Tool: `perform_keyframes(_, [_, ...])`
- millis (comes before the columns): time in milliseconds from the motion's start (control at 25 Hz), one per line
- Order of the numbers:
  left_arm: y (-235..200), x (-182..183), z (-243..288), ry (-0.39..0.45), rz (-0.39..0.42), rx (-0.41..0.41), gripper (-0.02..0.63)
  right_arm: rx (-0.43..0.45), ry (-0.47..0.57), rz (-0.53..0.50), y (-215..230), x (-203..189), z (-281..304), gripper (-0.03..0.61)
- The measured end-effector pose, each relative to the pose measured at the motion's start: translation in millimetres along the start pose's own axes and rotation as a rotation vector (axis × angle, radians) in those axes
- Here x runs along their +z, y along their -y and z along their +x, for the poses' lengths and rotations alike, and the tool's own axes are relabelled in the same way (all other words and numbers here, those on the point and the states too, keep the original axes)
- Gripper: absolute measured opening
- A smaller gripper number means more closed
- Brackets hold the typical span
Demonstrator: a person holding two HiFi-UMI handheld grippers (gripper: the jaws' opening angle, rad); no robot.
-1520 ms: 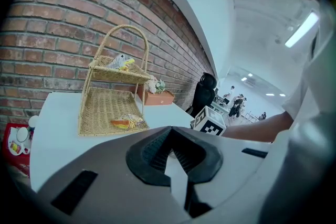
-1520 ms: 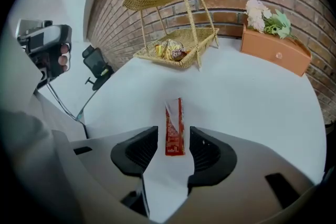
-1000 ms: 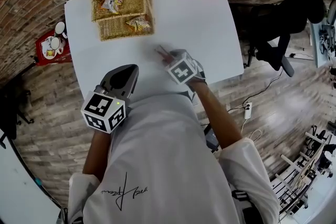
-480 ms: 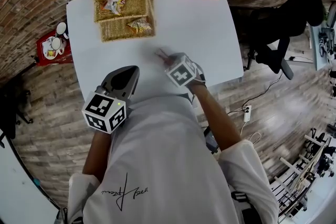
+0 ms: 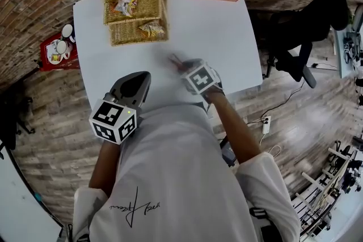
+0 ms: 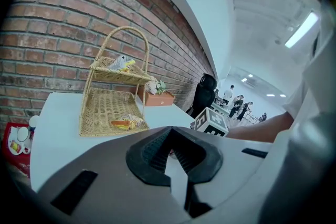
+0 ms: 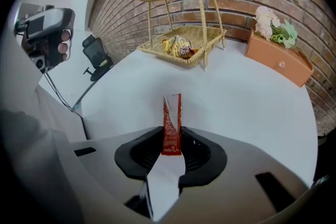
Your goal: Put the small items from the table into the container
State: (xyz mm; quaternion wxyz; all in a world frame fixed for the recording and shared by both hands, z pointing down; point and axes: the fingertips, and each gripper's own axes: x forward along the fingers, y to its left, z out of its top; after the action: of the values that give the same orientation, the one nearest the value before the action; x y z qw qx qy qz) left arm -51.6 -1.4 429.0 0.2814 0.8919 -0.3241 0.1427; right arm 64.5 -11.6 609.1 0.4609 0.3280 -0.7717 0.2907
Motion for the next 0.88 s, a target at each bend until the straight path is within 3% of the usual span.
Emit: perform_keyframes(880, [-1.2,0.0,1.7,0.005,-0.002,0.006,0.009,0.071,0.129,-0.037,-34.6,37.8,-51.7,0.111])
